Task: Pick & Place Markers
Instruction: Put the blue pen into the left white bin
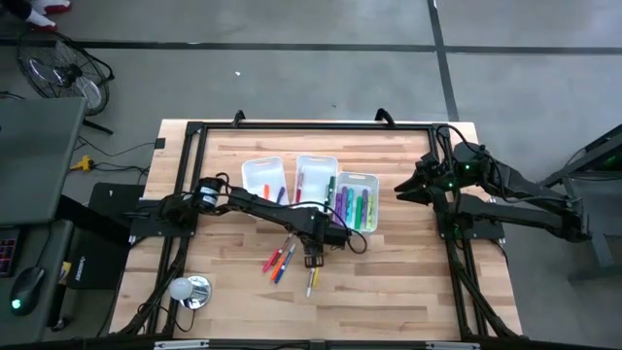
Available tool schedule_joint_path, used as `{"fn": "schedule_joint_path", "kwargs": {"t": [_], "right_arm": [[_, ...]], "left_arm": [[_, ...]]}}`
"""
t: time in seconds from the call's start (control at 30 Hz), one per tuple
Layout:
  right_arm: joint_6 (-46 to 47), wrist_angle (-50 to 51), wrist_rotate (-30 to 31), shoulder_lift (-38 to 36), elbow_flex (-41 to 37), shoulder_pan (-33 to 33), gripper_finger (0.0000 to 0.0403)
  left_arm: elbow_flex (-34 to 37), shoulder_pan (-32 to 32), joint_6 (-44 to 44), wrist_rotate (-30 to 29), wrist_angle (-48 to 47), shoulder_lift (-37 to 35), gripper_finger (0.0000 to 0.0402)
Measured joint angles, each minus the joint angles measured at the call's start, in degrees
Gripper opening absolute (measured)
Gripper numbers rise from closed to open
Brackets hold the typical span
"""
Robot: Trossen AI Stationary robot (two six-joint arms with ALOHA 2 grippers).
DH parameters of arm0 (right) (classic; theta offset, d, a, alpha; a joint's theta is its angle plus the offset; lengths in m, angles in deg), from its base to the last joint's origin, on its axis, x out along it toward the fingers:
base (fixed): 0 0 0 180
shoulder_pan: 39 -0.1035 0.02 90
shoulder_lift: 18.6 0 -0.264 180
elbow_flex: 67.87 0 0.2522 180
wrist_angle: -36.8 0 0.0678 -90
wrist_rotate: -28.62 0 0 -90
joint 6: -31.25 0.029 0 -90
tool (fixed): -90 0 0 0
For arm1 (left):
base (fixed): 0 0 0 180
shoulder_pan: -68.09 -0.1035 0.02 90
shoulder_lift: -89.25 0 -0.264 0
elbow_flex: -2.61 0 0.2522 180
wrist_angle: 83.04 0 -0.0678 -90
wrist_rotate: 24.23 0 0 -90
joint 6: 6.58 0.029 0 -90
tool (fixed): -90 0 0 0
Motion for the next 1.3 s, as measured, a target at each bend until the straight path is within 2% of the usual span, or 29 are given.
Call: {"fn": "schedule_joint_path", "kwargs": {"t": [0.33,0.6,1.17,1.3], "right_arm": [[0.3,0.0,-0.9,0.0,0.0,0.0,0.0176],[0.5,0.0,-2.9,0.0,0.0,0.0,0.0176],[0.4,0.0,-3.0,0.0,0.0,0.0,0.0176],[0.2,0.0,-3.0,0.0,0.0,0.0,0.0176]], "left_arm": [[0.0,0.6,-1.8,-0.9,0.2,0.0,0.008],[0.1,1.5,-2.4,-2.5,0.9,0.0,0.0075],[0.1,1.5,-3.6,-3.2,1.1,0.0,0.0075],[0.1,1.5,-3.6,-3.2,1.1,0.0,0.0052]]}}
